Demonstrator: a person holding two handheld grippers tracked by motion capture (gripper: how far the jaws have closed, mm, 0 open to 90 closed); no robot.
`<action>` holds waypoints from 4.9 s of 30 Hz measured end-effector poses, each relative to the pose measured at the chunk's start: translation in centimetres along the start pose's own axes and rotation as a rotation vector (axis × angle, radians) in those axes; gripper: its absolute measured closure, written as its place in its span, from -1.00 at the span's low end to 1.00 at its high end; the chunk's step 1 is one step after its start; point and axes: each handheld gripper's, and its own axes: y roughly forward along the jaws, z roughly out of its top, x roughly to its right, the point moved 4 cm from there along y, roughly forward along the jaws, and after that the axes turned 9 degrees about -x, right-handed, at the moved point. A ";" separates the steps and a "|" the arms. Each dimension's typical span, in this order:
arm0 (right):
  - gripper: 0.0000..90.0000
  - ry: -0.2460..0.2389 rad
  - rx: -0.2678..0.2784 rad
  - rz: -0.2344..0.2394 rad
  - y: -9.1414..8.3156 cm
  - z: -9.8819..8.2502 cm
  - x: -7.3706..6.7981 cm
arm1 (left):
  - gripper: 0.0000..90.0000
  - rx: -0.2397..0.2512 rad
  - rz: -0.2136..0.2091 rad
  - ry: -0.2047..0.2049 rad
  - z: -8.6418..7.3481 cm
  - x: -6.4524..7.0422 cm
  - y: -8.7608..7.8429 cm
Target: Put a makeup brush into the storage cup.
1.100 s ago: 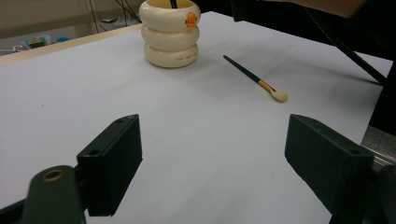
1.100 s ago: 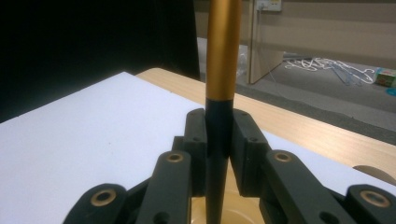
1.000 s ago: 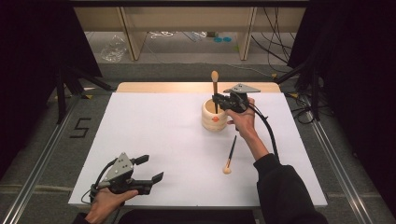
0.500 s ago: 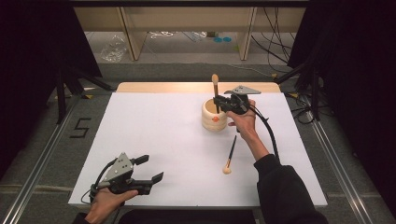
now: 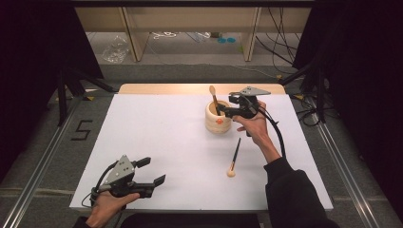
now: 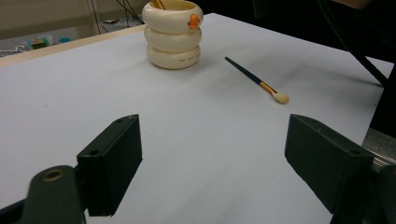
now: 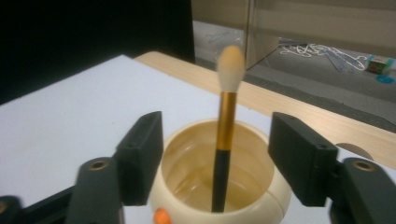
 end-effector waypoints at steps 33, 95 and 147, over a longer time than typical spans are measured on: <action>-0.37 -0.271 -0.270 0.094 -5.9 -5.4 -2.8 | -0.59 0.006 -0.016 0.015 0.2 -0.1 0.3; -0.43 -0.627 -0.585 0.149 -5.6 -9.8 -3.3 | -0.59 0.003 -0.016 0.022 0.2 -0.1 0.2; -0.33 -0.745 -0.714 0.314 -2.1 -10.9 -3.4 | -0.59 -0.014 -0.010 0.023 0.1 -0.1 0.0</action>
